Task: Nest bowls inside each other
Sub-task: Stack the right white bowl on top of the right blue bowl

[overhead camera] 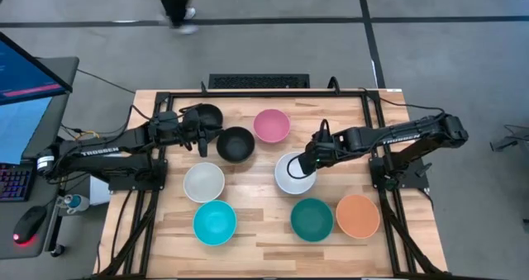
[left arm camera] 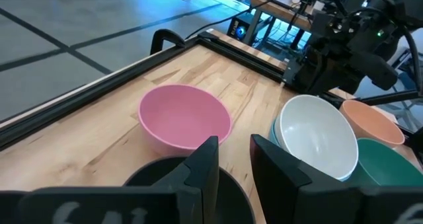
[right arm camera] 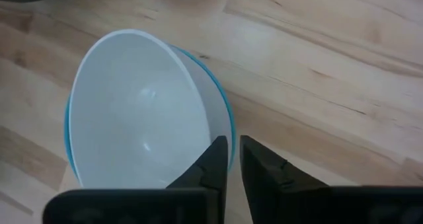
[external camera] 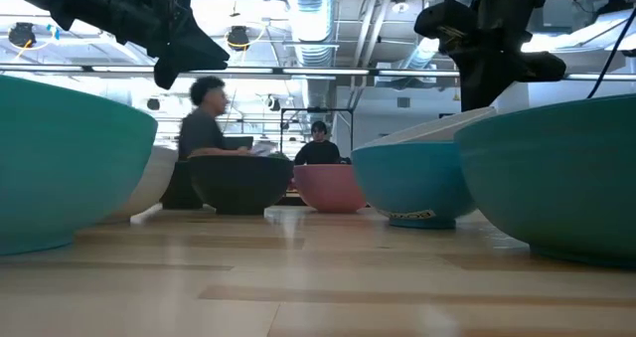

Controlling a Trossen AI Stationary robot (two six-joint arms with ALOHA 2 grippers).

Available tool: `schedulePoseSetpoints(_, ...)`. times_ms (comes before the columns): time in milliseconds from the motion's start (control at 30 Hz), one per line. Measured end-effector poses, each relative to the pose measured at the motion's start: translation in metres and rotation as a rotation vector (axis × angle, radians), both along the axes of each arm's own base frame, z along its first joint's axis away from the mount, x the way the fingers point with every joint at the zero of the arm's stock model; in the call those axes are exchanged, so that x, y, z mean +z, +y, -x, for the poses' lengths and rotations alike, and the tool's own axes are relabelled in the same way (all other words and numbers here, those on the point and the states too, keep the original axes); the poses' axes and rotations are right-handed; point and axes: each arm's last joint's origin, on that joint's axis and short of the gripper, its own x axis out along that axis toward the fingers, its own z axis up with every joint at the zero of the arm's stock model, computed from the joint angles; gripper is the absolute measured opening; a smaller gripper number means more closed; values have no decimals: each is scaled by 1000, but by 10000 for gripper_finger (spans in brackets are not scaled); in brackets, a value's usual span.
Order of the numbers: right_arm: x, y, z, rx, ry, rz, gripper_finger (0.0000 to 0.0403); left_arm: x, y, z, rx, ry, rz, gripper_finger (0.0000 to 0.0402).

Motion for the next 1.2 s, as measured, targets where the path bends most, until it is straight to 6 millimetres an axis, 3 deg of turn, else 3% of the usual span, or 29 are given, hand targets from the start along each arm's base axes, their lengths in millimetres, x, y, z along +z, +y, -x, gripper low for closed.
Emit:
schedulePoseSetpoints(233, 3, -1, -3, 14, -27, 1, 71, 0, 0, 0, 0, 1, 1, 77)
schedulePoseSetpoints(533, 18, -11, -8, 37, -59, 13, 7, 0, 0, 0, 2, -2, 9, 77)
schedulePoseSetpoints(867, 19, 4, -7, 73, -55, -43, 5, -1, 0, 0, 5, 3, 18, 77)
schedulePoseSetpoints(1200, 19, 5, -5, 72, -42, -49, 3, -2, 0, 1, 13, 18, 21, 77)
